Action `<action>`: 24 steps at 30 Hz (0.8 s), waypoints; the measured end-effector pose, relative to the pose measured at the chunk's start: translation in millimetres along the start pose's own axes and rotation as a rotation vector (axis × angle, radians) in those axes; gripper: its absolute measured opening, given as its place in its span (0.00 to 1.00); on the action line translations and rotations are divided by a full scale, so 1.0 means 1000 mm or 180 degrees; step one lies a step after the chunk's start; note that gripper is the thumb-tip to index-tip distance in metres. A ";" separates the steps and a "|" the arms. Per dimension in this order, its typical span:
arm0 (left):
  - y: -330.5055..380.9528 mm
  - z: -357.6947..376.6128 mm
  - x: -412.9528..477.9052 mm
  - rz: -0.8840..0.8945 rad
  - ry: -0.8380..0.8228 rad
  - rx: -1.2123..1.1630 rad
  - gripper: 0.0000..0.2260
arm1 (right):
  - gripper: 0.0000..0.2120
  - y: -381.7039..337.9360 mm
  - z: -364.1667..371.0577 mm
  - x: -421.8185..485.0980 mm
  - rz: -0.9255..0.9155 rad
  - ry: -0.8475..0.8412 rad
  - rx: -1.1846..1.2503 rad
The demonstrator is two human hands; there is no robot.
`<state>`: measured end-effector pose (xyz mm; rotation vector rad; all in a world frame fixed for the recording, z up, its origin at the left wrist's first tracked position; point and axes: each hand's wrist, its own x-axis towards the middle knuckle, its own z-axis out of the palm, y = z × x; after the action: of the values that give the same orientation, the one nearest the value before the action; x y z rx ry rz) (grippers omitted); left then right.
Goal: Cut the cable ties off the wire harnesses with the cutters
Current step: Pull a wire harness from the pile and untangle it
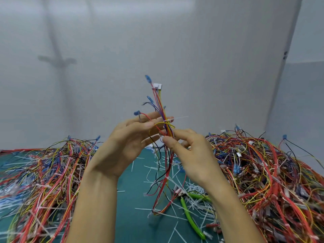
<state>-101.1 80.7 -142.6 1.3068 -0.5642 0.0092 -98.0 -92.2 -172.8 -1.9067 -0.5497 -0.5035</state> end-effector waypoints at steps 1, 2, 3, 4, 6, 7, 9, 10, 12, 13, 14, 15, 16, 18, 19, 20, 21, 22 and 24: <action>0.000 0.001 0.000 0.0013 0.0080 -0.0093 0.20 | 0.06 0.000 0.000 0.000 0.0034 0.0035 0.0089; -0.001 0.002 0.002 0.0036 0.0221 -0.0069 0.18 | 0.03 0.000 0.000 0.000 0.0064 0.0051 0.0153; -0.003 0.005 0.003 0.0057 0.0369 0.0016 0.18 | 0.03 0.000 0.000 0.000 0.0054 0.0066 0.0136; -0.006 0.007 0.005 0.0087 0.0462 0.0107 0.20 | 0.05 0.000 0.001 -0.001 0.0046 0.0100 0.0105; -0.009 0.014 0.009 0.0102 0.0499 0.0184 0.23 | 0.06 0.000 0.002 -0.001 0.0085 0.0255 0.0084; -0.010 0.017 0.010 0.0109 0.0518 0.0223 0.24 | 0.06 0.000 0.003 -0.001 0.0104 0.0299 0.0062; -0.014 0.020 0.012 0.0158 0.0672 0.0374 0.24 | 0.06 -0.001 0.004 -0.002 0.0114 0.0145 0.0082; -0.015 0.021 0.013 0.0208 0.0772 0.0450 0.23 | 0.08 -0.002 0.003 -0.001 0.0198 -0.0045 0.0193; -0.016 0.021 0.014 0.0359 0.0919 0.0451 0.20 | 0.25 0.002 -0.004 0.002 0.0606 -0.0327 0.0321; -0.016 0.020 0.015 0.0461 0.0981 0.0380 0.20 | 0.29 0.006 -0.011 0.003 0.0812 -0.0334 0.0196; -0.015 0.019 0.015 0.0569 0.1048 0.0312 0.19 | 0.28 0.013 -0.018 0.004 0.0997 -0.0263 -0.0045; -0.015 0.017 0.015 0.0661 0.1120 0.0272 0.18 | 0.24 0.023 -0.025 0.004 0.1142 -0.0179 -0.0456; -0.014 0.017 0.016 0.0729 0.1176 0.0264 0.18 | 0.20 0.035 -0.031 0.004 0.1250 -0.0208 -0.0951; -0.013 0.019 0.017 0.0783 0.1230 0.0230 0.16 | 0.13 0.056 -0.035 0.001 0.1447 -0.0704 -0.1876; -0.013 0.021 0.018 0.0781 0.1261 0.0167 0.15 | 0.10 0.063 -0.033 -0.001 0.1585 -0.1031 -0.2206; -0.014 0.023 0.019 0.0770 0.1307 0.0107 0.13 | 0.09 0.069 -0.029 -0.003 0.1724 -0.1330 -0.2401; -0.014 0.025 0.019 0.0752 0.1375 0.0077 0.11 | 0.09 0.074 -0.024 -0.005 0.1840 -0.1573 -0.2518; -0.014 0.027 0.019 0.0732 0.1437 0.0085 0.09 | 0.10 0.078 -0.020 -0.007 0.1912 -0.1737 -0.2590; -0.014 0.028 0.019 0.0701 0.1496 0.0105 0.08 | 0.10 0.087 -0.012 -0.010 0.1974 -0.1844 -0.2709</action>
<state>-91.1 45.4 -143.8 1.2150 -0.3012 0.4968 -56.7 -135.0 -237.8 -2.9061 -0.0433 0.3042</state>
